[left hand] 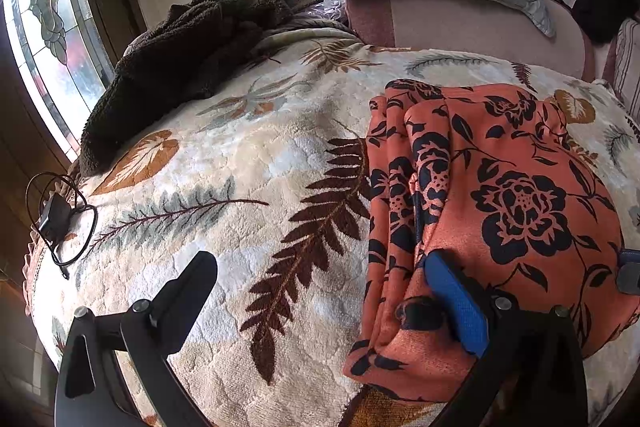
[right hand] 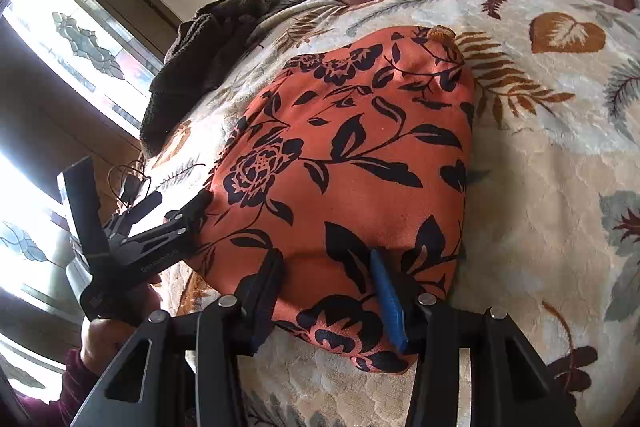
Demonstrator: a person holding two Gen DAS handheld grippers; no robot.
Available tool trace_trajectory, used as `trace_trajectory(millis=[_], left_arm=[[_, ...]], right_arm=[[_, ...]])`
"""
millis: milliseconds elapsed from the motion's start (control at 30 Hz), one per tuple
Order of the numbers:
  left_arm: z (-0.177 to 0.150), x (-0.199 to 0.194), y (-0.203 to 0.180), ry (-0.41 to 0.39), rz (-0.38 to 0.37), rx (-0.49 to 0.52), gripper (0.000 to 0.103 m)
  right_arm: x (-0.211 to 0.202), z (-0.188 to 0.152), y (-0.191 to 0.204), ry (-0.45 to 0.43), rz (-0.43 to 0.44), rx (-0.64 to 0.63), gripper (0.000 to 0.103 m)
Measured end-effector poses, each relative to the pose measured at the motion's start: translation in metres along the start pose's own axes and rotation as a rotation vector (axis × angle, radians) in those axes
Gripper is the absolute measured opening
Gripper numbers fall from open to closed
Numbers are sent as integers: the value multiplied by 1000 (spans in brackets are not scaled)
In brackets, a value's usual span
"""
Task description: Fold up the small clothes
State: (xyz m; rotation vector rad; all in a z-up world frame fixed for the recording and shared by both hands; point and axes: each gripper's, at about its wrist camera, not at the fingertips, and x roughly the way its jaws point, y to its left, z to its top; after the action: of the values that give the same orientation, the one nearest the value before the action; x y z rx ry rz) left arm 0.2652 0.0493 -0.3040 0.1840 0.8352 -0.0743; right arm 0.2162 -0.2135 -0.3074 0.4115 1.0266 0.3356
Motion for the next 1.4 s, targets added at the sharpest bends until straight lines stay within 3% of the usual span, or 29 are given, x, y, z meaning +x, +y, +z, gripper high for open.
trace_trajectory(millis=[333, 667, 833, 1100, 1233, 1300, 1400], left_arm=[[0, -1, 0, 1, 0, -7, 103], [0, 0, 0, 2, -1, -9, 103], [0, 0, 0, 3, 1, -8, 103], [3, 1, 0, 17, -5, -19, 103], [10, 0, 9, 54, -68, -76, 103], [13, -6, 15, 35, -105, -118, 103], [15, -18, 19, -7, -96, -134, 103]], right_arm=[[-6, 1, -5, -4, 16, 37, 49], [-31, 7, 3, -141, 36, 27, 49], [0, 0, -4, -17, 17, 40, 50], [-1, -2, -6, -29, 33, 42, 50], [-2, -1, -7, -29, 37, 44, 50], [-4, -2, -9, -34, 46, 51, 50], [-15, -2, -8, -66, 67, 55, 50]])
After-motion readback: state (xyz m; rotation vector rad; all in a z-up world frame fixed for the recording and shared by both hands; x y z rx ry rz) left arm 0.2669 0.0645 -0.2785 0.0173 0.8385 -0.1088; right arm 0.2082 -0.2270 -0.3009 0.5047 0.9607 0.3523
